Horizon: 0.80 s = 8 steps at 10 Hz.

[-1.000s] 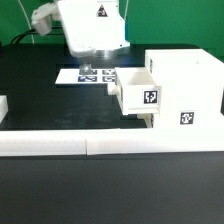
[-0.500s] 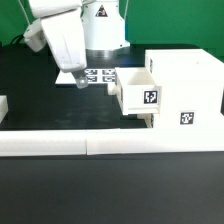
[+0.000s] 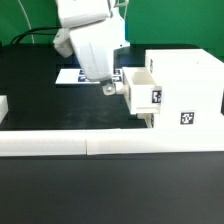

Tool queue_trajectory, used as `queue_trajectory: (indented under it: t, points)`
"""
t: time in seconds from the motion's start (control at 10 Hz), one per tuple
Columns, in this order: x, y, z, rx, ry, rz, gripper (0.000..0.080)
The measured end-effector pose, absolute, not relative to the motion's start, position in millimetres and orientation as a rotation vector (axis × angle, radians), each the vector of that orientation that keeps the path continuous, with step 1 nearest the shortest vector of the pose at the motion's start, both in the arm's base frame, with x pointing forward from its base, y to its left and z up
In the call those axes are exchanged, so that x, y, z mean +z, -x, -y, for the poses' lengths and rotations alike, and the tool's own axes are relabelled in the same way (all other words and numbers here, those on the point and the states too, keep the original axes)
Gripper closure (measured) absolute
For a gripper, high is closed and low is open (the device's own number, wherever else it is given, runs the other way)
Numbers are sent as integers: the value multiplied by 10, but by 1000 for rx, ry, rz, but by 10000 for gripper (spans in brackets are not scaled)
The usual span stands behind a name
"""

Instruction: Assemble drawer

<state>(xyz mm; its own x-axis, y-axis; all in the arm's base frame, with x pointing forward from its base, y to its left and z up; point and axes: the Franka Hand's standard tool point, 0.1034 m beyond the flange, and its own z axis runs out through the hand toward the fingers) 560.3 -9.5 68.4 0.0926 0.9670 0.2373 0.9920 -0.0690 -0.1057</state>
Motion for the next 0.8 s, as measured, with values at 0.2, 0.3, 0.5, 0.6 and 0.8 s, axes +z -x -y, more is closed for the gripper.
queue_trajectory:
  t: [0.2, 0.3, 0.5, 0.6, 0.8]
  points:
    - [690, -5607, -73, -139, 2130, 1964, 151]
    - [693, -5614, -160, -137, 2144, 1947, 151]
    - [682, -5619, -259, -126, 2172, 1910, 151]
    - [681, -5619, -262, -123, 2189, 1889, 151]
    - [696, -5595, -168, -117, 2181, 1895, 151]
